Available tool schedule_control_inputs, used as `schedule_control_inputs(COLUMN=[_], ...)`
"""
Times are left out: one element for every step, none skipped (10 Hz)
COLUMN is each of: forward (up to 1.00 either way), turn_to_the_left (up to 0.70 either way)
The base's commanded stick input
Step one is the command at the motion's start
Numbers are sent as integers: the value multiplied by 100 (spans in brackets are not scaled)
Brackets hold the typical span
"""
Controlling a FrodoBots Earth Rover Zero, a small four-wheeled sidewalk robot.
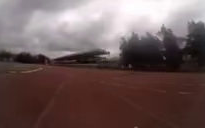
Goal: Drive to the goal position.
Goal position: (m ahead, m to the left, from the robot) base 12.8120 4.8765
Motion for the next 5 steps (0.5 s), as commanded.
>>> schedule_control_inputs(forward=[70,70,70,70,70], turn_to_the_left=[0,0,0,0,0])
